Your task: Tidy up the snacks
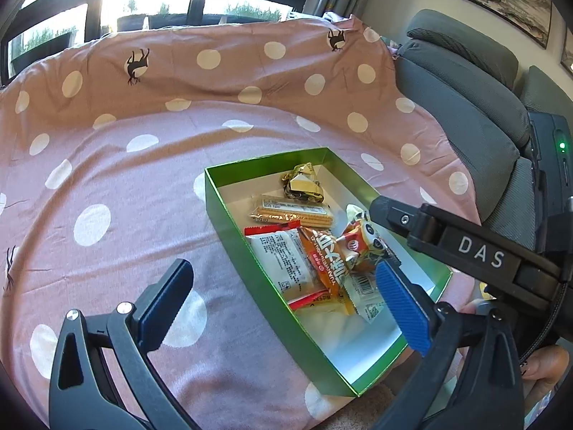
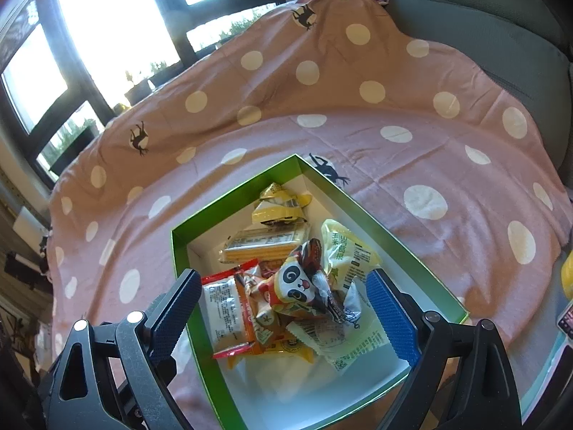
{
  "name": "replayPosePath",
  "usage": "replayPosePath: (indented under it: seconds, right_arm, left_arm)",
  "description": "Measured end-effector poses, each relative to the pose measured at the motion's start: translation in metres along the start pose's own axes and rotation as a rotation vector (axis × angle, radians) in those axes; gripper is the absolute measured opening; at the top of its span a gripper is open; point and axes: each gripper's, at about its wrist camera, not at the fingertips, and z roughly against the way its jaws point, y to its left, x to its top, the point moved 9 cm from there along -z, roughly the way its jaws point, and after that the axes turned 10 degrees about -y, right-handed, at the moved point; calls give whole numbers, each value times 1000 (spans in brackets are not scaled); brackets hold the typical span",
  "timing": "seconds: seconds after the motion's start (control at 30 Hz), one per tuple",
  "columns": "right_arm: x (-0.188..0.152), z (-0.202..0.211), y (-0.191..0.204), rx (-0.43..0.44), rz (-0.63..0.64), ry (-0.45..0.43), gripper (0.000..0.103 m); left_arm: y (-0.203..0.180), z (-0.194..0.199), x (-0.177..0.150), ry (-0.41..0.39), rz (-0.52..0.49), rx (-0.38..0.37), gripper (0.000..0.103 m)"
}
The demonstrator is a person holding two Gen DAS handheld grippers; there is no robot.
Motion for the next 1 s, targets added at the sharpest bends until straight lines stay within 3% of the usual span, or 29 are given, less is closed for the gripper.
replayPosePath:
  seconds: [1.0]
  right_arm:
    - [-4, -7, -10, -53, -2, 22, 93]
  left_arm:
    - [3, 3, -4, -9, -25, 36, 102]
